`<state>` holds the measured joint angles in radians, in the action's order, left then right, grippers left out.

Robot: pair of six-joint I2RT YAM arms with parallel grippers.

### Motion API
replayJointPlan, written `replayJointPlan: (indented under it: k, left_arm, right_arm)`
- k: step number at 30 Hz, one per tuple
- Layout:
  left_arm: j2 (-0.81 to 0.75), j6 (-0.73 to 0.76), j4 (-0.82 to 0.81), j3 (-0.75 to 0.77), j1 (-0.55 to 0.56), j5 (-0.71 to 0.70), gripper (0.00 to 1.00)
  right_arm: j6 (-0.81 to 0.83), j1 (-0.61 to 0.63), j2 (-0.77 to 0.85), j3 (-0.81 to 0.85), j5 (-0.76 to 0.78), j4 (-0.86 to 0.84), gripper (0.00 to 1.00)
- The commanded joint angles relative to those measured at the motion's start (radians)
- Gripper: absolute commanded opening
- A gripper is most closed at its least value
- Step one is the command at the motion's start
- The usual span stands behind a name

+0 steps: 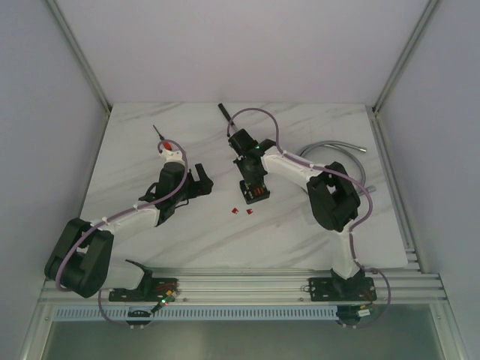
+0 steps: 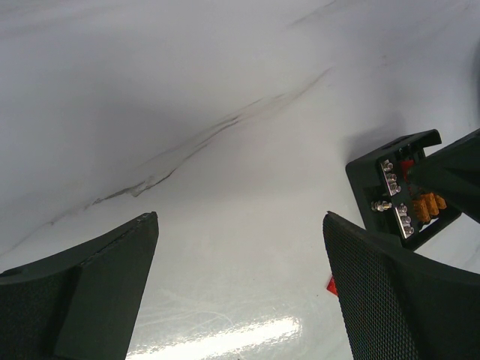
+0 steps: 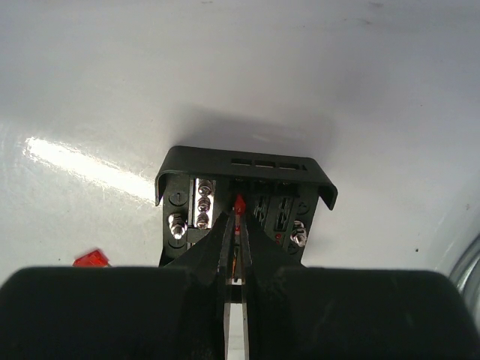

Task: Snap on the fuse box
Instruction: Install the fuse at the fuse box base.

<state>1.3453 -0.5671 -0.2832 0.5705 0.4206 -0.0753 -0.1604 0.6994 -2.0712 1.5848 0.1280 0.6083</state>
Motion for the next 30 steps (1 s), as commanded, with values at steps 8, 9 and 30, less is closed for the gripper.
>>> replayJointPlan:
  k: [8,9,30]
  left_arm:
    - [-0.006,-0.001,-0.008,-0.011,-0.003,0.015,1.0]
    - [-0.007,-0.002,-0.008,-0.011,-0.004,0.018,1.0]
    - [-0.048,-0.023,-0.013,-0.027,-0.003,0.053,1.0]
  right_arm:
    - [-0.012,-0.005,-0.23,-0.147,-0.079,0.187,0.0]
    - [-0.017,-0.001,-0.204,-0.18,-0.084,0.186,0.0]
    - [-0.031,0.021,-0.133,-0.117,-0.109,0.173,0.0]
